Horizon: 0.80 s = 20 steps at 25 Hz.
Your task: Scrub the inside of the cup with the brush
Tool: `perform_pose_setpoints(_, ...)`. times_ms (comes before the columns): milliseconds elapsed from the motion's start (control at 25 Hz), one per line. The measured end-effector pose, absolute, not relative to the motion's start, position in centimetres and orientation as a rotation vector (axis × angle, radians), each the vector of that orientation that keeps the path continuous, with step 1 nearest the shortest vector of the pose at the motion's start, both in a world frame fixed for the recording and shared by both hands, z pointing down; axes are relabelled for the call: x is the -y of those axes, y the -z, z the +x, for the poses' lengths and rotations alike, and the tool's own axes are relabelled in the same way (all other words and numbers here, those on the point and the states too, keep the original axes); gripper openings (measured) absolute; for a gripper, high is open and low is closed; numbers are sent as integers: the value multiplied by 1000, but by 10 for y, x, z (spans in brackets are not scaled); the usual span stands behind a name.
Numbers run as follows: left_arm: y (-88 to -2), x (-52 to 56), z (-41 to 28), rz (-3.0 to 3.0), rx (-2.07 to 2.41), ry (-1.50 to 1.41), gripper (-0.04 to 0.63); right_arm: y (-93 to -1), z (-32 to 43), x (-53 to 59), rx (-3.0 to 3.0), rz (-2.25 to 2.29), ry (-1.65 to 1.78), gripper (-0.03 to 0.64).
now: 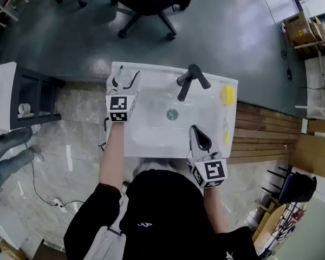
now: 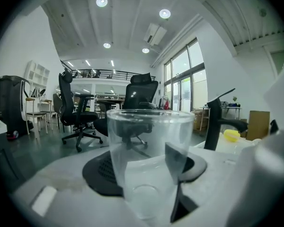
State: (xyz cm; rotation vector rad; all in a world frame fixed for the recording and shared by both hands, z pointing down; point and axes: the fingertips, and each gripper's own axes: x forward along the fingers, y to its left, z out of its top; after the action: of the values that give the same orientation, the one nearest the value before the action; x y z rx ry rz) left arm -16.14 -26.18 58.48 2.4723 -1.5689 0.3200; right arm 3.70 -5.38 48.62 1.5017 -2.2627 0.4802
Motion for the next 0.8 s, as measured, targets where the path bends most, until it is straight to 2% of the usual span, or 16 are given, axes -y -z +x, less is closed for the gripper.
perform_pose_setpoints(280, -561, 235, -163, 2484, 1562, -276, 282, -485, 23, 54, 2321, 1457, -477, 0)
perform_pose_setpoints(800, -508, 184, -175, 2539, 1614, -366, 282, -477, 2, 56, 2475, 1359, -486, 0)
